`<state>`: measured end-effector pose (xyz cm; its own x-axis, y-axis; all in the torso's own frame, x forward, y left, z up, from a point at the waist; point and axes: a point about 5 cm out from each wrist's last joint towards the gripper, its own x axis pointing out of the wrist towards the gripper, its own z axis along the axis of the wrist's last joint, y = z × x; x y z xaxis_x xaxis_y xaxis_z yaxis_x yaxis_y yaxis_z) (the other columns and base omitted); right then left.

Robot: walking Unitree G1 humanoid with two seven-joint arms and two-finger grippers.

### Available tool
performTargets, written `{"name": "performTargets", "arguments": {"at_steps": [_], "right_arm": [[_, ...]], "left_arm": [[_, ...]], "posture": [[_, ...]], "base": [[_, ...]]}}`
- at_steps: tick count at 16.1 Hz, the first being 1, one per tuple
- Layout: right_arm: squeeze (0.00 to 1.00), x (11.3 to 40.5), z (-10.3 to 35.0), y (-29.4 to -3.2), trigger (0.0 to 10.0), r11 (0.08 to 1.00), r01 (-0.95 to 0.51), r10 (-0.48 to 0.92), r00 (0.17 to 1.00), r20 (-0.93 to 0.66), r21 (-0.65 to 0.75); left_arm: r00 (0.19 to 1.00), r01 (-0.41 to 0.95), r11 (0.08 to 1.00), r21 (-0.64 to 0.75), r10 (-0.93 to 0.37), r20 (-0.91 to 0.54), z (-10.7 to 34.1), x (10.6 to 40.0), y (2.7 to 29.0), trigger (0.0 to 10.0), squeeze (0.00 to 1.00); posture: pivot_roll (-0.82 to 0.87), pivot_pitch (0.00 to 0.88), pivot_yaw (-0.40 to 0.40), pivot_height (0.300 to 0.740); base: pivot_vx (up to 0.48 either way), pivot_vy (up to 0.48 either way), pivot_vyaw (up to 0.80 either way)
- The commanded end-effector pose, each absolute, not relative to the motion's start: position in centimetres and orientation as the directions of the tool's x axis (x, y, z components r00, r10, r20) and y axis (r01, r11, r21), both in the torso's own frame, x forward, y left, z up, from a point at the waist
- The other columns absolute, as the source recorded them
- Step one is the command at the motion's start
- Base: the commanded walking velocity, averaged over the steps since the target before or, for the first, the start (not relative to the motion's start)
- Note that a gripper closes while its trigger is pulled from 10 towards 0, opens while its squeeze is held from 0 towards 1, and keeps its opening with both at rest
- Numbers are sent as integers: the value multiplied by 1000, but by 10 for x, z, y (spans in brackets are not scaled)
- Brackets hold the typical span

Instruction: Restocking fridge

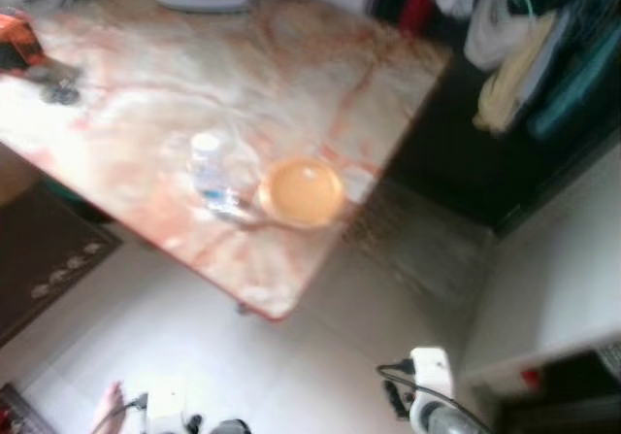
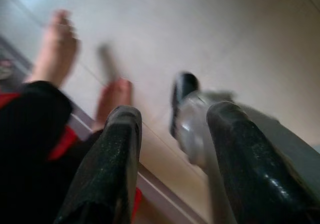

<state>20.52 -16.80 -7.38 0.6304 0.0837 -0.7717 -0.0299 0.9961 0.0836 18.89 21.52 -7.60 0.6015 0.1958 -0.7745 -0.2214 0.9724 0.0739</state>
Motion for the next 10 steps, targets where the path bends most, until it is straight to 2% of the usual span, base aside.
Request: {"name": "performTargets", "arguments": {"at_steps": [1, 6, 10], "right_arm": [[0, 195, -79, -169, 10000, 996, -14, 79, 604, -793, 88], [0, 195, -80, -169, 10000, 997, -9, 71, 600, -797, 83], [0, 198, -78, -170, 10000, 996, 3, 66, 601, -796, 85]], "left_arm": [[566, -200, 977, 79, 181, -804, -82, 178, 212, 10000, 0], [570, -191, 979, 76, 174, -803, -82, 179, 213, 10000, 0], [585, -192, 979, 66, 169, -793, -81, 181, 211, 10000, 0]], "posture": [[19, 192, -93, 740], [16, 194, -90, 740], [17, 199, -103, 740]], "base": [[0, 0, 600], [0, 0, 582], [0, 0, 0]]}}
